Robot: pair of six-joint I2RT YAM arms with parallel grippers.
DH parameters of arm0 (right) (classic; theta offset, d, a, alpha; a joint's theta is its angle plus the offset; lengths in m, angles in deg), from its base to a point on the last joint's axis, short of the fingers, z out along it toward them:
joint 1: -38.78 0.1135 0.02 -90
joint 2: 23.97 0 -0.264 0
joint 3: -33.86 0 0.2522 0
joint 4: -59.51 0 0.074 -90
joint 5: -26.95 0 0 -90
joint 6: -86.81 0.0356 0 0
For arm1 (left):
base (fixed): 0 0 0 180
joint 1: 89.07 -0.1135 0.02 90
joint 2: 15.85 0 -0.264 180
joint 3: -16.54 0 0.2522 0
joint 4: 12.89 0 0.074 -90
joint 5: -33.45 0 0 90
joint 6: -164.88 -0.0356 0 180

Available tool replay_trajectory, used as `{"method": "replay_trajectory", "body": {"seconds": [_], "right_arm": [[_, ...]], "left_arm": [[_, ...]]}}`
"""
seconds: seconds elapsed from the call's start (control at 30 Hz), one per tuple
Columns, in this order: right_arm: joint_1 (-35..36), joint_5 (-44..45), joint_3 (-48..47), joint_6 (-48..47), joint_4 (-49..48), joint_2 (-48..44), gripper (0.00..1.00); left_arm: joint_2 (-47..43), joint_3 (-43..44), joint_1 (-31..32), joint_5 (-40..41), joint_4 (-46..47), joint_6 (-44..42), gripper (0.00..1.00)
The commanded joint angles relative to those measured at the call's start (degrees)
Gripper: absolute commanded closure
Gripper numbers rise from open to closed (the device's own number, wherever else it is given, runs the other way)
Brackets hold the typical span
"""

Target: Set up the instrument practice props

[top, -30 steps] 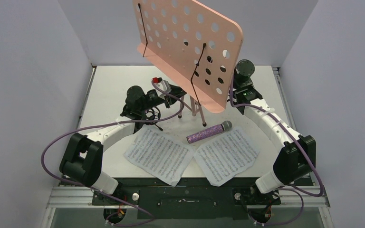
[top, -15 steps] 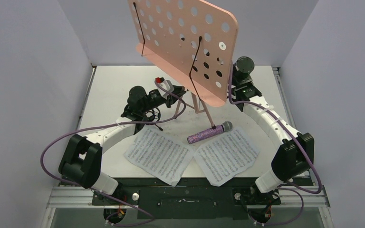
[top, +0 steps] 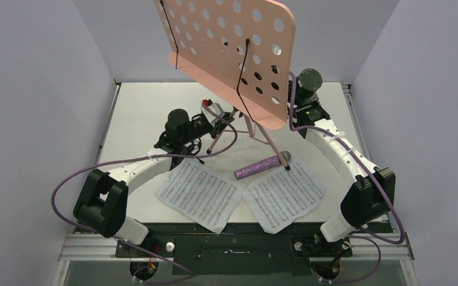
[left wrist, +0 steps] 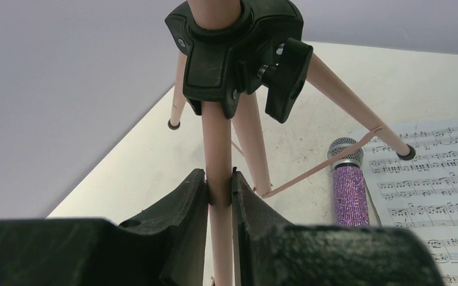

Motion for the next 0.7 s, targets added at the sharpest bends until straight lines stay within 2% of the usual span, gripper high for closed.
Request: {"method": "replay_trajectory", "body": {"seconds": [0.0, 0.37, 0.67], "right_arm": [[-0.6, 3.7, -7.5, 0.9, -17.2, -4.5, 0.95], [-2.0, 5.5, -5.4, -0.5, -15.9, -6.3, 0.94], [-3.6, 5.8, -5.9, 0.2, -16.3, -6.8, 0.95]], "left_arm": [[-2.1, 1.7, 1.0, 4.3, -1.2, -1.3, 1.0], [-2.4, 2.9, 4.1, 11.4, -3.7, -0.9, 1.0], [-1.4, 5.5, 4.9, 11.9, -6.9, -0.2, 1.0]]}}
